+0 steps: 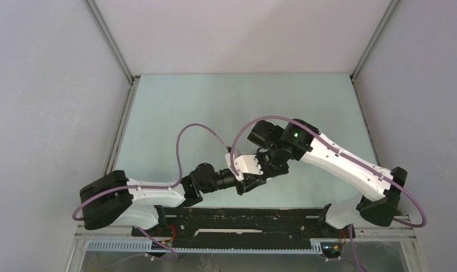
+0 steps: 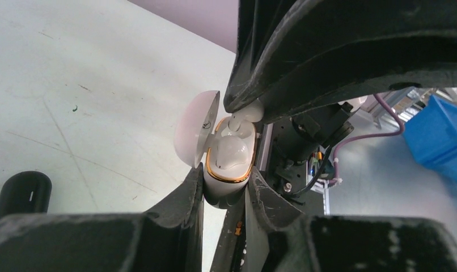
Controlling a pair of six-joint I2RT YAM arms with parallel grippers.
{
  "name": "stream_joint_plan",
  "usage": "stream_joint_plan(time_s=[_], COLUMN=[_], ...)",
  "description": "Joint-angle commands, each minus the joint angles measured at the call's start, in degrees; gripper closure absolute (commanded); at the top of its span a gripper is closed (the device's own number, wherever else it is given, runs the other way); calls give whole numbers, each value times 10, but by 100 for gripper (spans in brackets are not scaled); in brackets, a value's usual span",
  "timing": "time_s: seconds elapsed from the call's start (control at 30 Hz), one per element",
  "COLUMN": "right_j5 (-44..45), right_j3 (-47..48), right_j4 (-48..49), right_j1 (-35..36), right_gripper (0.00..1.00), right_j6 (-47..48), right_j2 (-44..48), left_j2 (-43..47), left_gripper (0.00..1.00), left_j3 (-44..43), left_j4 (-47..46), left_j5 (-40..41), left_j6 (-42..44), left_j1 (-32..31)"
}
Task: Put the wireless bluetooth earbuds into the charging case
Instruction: Adjust the right earbud in the right side groove of the charging case.
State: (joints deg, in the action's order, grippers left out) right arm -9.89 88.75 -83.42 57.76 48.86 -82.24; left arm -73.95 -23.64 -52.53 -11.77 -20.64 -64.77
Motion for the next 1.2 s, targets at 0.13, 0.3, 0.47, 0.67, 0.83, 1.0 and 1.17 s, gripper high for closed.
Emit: stream_joint_plan(time_s=[0.13,0.3,0.47,0.67,0.83,1.0,1.17], right_j5=[-72,-105,-135,-145,-199,-252,-226], right_j3=[70,116,127,106,109,30,-168], right_j4=[128,117,111,95,63,82,178], right_j1=[-47,-67,-72,-99,-171,-219,-187], right_gripper=[69,67,62,61,59,59,64], right_j6=[-265,-273,-268,-233,-152,-2,148], right_j2=[-38,-40,-24,-9,21,125,292], left_j2=[-12,-19,-24,-20,-9,-1,-4], left_gripper=[100,100,100,100,100,100,100], left_j3=[-4,-4,-8,-6,2,-1,-24], left_j4=[-85,-84,-85,-88,-84,-64,-23], left_j5=[89,87,82,80,63,-6,-101], left_j6=[129,131,131,137,141,138,136], left_j1=[-25,-26,-25,-25,-24,-14,-3])
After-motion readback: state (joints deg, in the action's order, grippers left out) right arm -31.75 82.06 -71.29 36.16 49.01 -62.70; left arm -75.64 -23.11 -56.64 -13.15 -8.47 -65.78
